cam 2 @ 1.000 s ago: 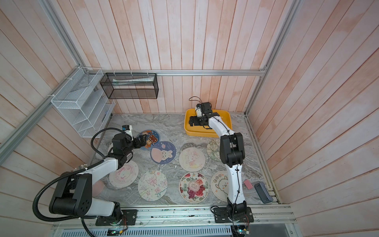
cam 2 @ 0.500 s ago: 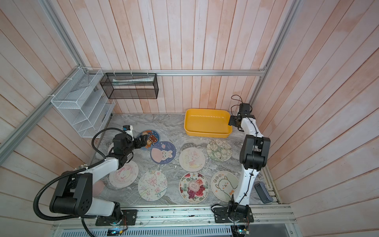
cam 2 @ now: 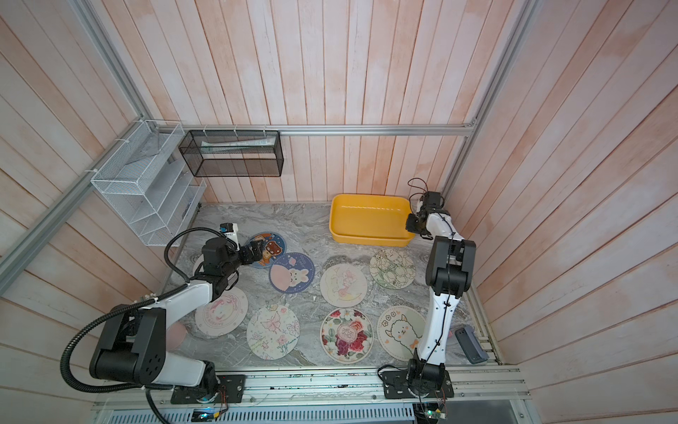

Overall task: Put the coasters into the storage box
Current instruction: Move the storage box to the center of the board.

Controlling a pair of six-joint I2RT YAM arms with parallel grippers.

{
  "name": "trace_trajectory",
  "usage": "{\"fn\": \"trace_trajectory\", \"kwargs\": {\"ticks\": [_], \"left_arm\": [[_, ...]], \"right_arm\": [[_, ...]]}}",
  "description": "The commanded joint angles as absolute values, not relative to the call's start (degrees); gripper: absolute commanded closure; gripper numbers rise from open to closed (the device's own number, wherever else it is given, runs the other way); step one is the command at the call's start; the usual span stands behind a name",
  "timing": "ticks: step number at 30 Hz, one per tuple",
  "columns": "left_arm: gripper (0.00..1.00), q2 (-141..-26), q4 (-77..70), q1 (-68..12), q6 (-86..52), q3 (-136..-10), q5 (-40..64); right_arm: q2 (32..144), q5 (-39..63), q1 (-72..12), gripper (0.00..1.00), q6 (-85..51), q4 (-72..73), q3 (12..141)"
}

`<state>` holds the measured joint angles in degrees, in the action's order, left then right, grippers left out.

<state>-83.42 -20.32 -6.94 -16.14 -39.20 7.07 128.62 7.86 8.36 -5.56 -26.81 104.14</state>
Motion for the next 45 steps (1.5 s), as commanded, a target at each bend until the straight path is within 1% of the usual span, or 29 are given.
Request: {"fn": "trace_trajectory", "kwargs": {"ticks": [1,3,7,10,12,14,21,27,37,45], "left_arm": [[0.0,-83.8,-20.3,-7.2,-15.7,-40.6,7.0],[0.0,-83.9,-20.2,-7.2,-15.8,-40.7,6.9],[0.0,-84.0,-20.2,-7.2,-15.8,-40.8,7.0],[0.0,-83.8,-20.1,-7.2,-15.7,-40.9,7.0],[0.0,-83.8,-20.0,-7.2,-15.7,-41.0,7.0],[0.0,-83.7,-19.9,-7.2,-15.6,-41.0,7.0],[0.0,-83.6,-19.8,-7.2,-15.6,-41.0,7.0],[0.0,-83.6,-19.8,-7.2,-15.8,-41.0,7.2],[0.0,-83.2,-19.5,-7.2,-15.7,-40.6,7.2],[0.0,-82.6,-19.4,-7.3,-15.8,-39.8,7.1]], "right_arm": [[129.4,9.1,7.9,0.76,-4.5,-25.9,105.5],[129.3,8.4,7.5,0.76,-4.0,-25.7,105.2],[128.3,6.4,6.7,0.87,-3.4,-24.2,103.7],[127.6,5.2,6.0,0.93,-2.7,-23.2,102.7],[127.2,4.6,5.5,0.95,-2.2,-23.0,102.3],[127.0,4.3,5.2,1.0,-1.7,-22.7,101.8],[125.3,3.0,2.5,1.0,-0.3,-21.5,99.9],[125.1,2.0,-1.4,1.0,-0.7,-21.8,99.5],[127.3,2.0,-6.7,1.0,-4.2,-25.0,102.1],[128.9,1.9,-8.3,1.0,-6.7,-27.4,104.1]]}}
